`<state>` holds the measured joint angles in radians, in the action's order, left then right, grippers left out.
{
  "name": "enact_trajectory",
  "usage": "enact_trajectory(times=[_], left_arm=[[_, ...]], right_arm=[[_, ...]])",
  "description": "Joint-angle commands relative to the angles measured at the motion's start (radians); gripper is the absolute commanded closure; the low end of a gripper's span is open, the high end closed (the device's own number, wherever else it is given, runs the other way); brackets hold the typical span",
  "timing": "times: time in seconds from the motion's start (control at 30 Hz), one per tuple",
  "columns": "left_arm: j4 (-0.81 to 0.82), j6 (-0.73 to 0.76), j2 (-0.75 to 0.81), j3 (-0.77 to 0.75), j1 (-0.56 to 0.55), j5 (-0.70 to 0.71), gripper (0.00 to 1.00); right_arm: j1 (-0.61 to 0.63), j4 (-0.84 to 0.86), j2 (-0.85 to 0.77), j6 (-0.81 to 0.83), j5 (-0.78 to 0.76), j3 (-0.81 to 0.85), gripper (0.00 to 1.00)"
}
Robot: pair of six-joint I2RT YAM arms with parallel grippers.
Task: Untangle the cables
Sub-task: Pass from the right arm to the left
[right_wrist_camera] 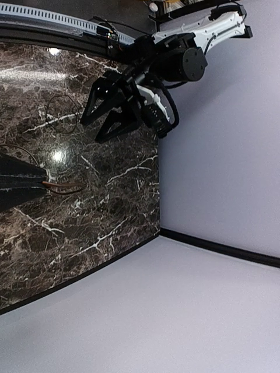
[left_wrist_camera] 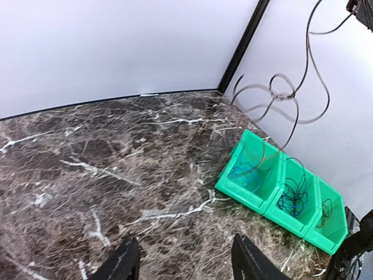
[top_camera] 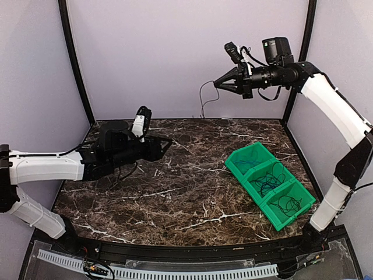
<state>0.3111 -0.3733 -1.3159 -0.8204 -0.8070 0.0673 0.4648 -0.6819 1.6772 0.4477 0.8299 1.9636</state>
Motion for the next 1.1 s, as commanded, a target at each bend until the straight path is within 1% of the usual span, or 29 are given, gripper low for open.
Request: enact_trajectory(times=[0.0,0.13,0.2,0.37,0.5,0.63,0.73,0.8,0.87,0.93,1.0,1.07], left_arm=[[0.263,0.003,-0.114,-0.044,-0.051,-0.104,0.42],[0.398,0.039,-0.205,-0.029,-0.092,-0.126,0.38],[0.425,0.05,-0.237,-0.024,-0.109,-0.116,0.37],[0.498,0.042,-0.299,-0.009,-0.111,-0.107,0.37],[0.558,0.034,-0.349,-0.024,-0.11,-0.092,0.38],[0.604,0.013,-0.392,-0.048,-0.11,-0.091,0.44],[0.626,0.0,-0.399,-0.049,-0.109,-0.063,0.51],[0.67,-0.011,-0.377,-0.004,-0.11,-0.01,0.51],[0.722,-0.023,-0.347,0.04,-0.109,0.029,0.48],[0.755,-0.021,-0.321,0.062,-0.11,0.013,0.45],[0.739,-0.024,-0.301,0.059,-0.11,-0.035,0.43],[0.677,-0.045,-0.283,0.049,-0.109,-0.061,0.42]], right_arm=[[0.074,-0.02,-0.001,0.009,0.045,-0.003,1.0],[0.103,-0.016,0.022,-0.025,0.089,0.03,1.0],[0.114,-0.016,0.03,-0.036,0.105,0.042,1.0],[0.13,-0.008,0.043,-0.06,0.151,0.049,1.0],[0.14,-0.007,0.049,-0.066,0.166,0.055,1.0],[0.141,-0.008,0.048,-0.07,0.166,0.055,1.0],[0.143,-0.01,0.045,-0.069,0.164,0.051,1.0],[0.143,-0.011,0.043,-0.067,0.159,0.049,1.0],[0.143,-0.014,0.042,-0.064,0.156,0.047,1.0],[0.142,-0.015,0.041,-0.063,0.157,0.045,1.0],[0.143,-0.015,0.041,-0.063,0.16,0.046,1.0],[0.142,-0.016,0.042,-0.064,0.163,0.049,1.0]])
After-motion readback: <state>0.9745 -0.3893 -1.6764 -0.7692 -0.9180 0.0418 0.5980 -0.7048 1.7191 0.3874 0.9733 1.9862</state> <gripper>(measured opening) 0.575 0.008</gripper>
